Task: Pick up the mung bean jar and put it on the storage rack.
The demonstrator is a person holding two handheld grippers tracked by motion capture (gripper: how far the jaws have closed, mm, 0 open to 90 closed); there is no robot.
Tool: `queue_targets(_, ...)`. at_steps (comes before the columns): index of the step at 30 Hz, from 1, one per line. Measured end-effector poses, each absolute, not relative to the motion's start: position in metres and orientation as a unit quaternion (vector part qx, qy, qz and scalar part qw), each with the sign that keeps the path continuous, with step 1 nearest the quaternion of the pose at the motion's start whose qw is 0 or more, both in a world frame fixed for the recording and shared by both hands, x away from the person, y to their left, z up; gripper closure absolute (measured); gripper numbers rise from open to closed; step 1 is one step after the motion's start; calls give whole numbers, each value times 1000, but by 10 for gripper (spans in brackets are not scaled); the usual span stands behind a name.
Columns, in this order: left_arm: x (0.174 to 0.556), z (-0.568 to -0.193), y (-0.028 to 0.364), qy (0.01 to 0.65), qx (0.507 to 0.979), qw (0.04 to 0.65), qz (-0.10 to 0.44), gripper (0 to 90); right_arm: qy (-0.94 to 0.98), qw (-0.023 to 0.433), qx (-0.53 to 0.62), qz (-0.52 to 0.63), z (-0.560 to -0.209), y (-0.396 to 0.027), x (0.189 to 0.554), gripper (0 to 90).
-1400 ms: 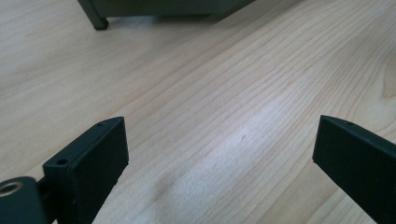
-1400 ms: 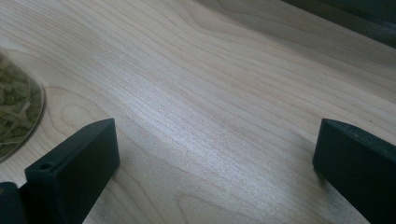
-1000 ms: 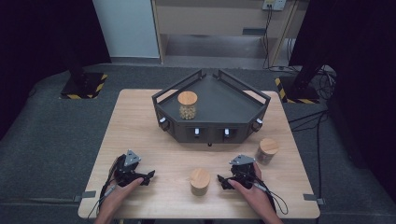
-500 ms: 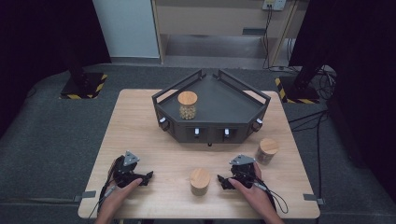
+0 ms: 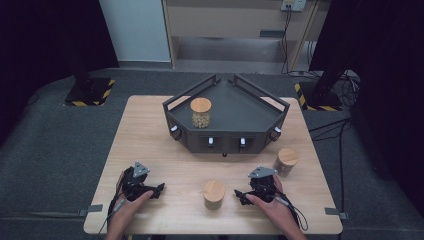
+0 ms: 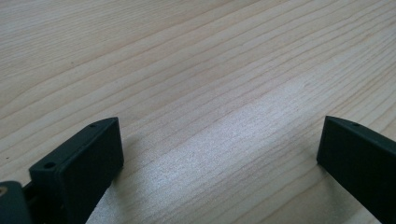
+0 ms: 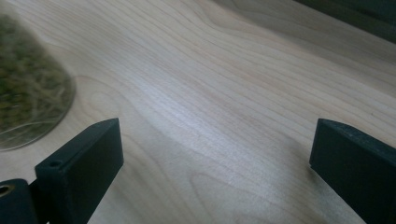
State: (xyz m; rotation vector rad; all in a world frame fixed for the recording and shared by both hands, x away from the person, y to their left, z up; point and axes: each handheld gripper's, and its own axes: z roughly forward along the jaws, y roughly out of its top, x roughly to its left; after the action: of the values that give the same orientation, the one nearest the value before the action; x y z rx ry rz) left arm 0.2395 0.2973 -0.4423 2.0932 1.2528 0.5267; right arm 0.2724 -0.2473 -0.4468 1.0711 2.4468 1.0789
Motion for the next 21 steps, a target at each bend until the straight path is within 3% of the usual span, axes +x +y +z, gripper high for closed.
queue_targets(21, 240, -442, 298, 474, 797, 317, 199, 0, 842, 142, 347, 388, -416, -250, 229, 46)
